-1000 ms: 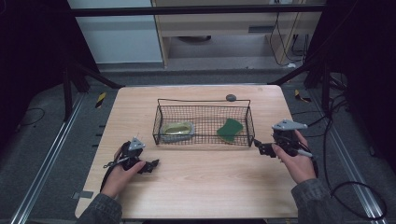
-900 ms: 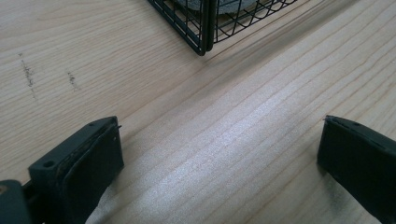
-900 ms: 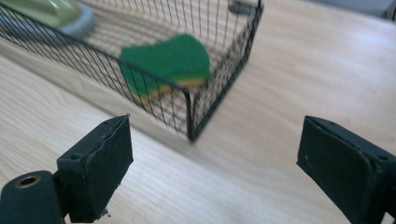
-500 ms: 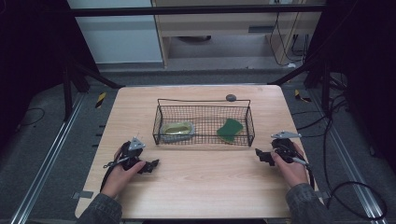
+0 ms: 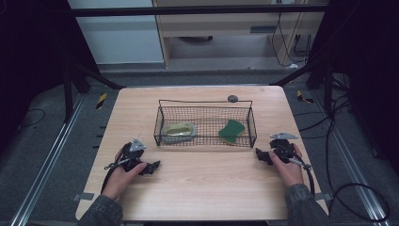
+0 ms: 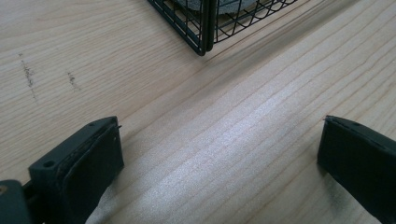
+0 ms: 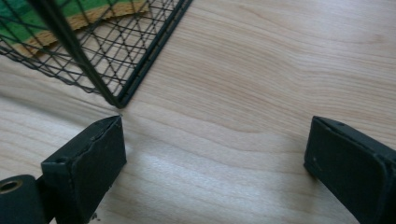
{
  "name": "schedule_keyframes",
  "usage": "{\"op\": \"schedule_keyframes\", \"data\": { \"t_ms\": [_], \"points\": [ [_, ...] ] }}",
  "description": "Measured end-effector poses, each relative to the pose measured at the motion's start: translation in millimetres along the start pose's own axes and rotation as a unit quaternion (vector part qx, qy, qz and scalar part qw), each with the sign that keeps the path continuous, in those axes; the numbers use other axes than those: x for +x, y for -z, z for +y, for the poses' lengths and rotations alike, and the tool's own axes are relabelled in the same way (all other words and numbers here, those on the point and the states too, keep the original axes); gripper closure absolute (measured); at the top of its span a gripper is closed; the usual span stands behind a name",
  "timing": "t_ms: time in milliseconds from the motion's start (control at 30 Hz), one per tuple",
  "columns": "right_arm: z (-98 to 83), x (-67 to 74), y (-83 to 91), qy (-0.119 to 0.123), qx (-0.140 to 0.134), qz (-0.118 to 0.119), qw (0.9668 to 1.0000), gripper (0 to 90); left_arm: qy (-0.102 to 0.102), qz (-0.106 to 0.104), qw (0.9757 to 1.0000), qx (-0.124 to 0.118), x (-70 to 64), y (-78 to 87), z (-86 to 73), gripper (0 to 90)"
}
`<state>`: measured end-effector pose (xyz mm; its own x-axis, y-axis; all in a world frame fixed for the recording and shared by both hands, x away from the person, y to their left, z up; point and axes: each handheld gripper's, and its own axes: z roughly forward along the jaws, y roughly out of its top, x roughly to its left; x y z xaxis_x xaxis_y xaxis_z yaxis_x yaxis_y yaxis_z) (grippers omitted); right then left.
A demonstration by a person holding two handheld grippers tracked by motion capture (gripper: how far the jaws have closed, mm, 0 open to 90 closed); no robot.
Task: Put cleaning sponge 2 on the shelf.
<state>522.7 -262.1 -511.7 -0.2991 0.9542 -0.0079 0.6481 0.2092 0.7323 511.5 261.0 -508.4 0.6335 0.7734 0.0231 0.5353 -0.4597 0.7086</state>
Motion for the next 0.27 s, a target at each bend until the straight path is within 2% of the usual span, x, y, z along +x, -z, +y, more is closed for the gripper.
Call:
{"op": "schedule_keyframes", "data": {
  "t_ms": [267],
  "points": [
    [0.3, 1.1, -0.9, -0.011, 0.003, -0.008, 0.9999, 2.3, 0.001, 0.000, 1.0000, 0.000, -0.1, 0.1, -0.1, 0.0]
  ]
}}
